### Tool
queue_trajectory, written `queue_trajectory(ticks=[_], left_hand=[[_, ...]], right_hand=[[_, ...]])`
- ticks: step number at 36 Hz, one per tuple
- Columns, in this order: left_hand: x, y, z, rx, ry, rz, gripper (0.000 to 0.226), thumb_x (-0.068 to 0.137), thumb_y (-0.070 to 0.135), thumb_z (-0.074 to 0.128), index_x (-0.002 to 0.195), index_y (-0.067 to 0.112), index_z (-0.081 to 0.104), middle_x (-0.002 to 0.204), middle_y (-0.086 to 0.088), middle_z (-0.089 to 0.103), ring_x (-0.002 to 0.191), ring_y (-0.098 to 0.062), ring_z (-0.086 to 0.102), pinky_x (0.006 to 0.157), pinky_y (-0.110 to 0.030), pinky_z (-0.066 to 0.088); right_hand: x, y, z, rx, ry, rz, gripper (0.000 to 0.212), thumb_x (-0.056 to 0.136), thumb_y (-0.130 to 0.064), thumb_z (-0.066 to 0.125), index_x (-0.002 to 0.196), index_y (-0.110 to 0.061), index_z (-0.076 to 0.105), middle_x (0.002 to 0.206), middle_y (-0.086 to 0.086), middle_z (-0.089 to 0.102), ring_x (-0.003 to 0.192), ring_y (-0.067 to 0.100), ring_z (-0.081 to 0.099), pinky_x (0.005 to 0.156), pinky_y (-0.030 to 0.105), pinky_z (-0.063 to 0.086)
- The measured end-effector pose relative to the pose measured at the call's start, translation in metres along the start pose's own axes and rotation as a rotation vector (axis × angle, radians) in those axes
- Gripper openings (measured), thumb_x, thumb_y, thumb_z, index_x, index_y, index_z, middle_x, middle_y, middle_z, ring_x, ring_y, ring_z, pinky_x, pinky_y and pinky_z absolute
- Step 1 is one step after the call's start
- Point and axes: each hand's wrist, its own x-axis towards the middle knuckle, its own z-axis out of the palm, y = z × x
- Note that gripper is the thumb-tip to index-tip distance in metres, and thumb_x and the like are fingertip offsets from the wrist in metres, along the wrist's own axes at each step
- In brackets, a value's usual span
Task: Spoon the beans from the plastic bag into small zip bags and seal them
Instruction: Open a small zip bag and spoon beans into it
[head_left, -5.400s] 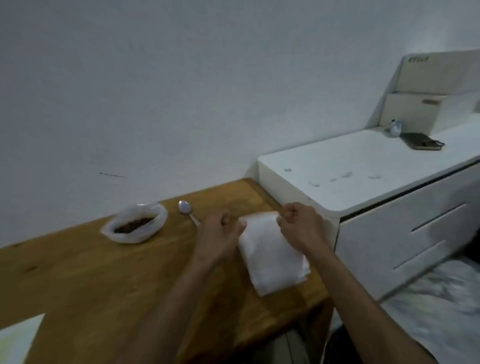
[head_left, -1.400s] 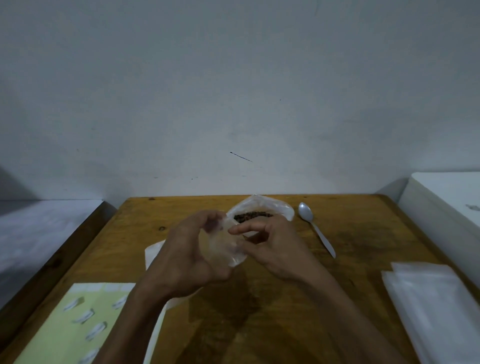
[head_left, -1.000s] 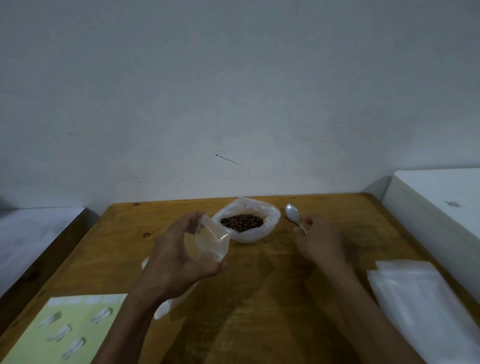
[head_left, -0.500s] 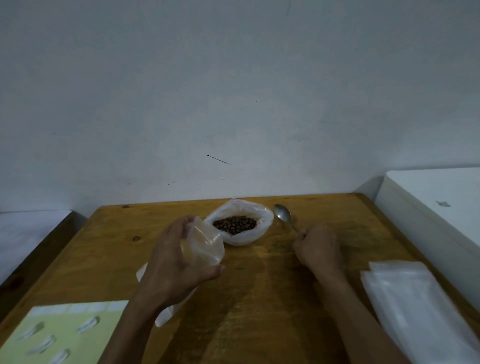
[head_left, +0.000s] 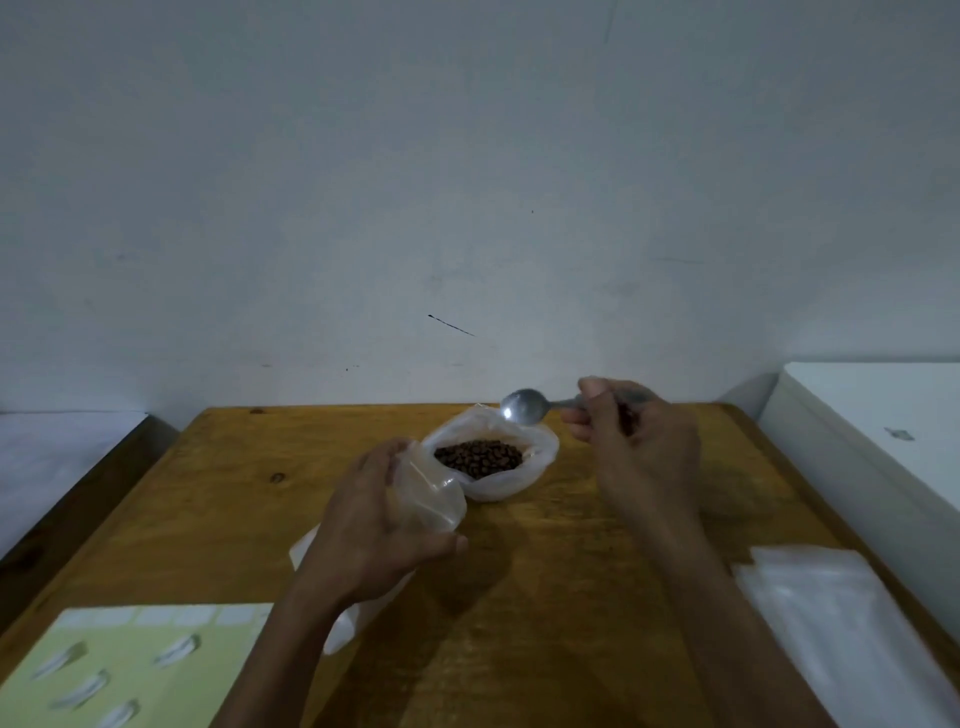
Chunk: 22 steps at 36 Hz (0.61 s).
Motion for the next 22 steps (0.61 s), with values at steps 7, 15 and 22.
queue_trajectory(ticks=[7,15,22], left_hand=[[0.014,0.003,0.003,0.046,-0.087,0.021,0.114,0.055,0.05,0.092,0.148,0.029,0.029,0.141,0.011,0.035,0.116,-0.009,0.039,0.091,-0.034,0.047],[0.022,0.01,0.004,0.058,-0.17,-0.002,0.116,0.055,0.045,0.091,0.149,0.03,0.026,0.142,0.011,0.037,0.116,-0.012,0.042,0.098,-0.039,0.05],[0.021,0.007,0.006,0.053,-0.163,0.018,0.119,0.053,0.053,0.091,0.15,0.029,0.026,0.146,0.011,0.035,0.121,-0.009,0.038,0.104,-0.043,0.046]], right_hand=[[-0.022,0.025,0.031,-0.425,-0.145,-0.375,0.017,0.099,-0.017,0.058,0.102,-0.011,0.074,0.09,0.001,0.066,0.075,0.011,0.057,0.063,0.015,0.041],[-0.032,0.04,0.051,-0.552,-0.237,-0.269,0.032,0.103,-0.024,0.045,0.123,-0.011,0.067,0.104,0.004,0.063,0.088,0.011,0.053,0.071,0.01,0.034],[-0.037,0.045,0.057,-0.452,-0.106,-0.215,0.021,0.1,-0.016,0.052,0.103,-0.009,0.072,0.085,-0.001,0.06,0.07,0.002,0.047,0.061,0.002,0.034]])
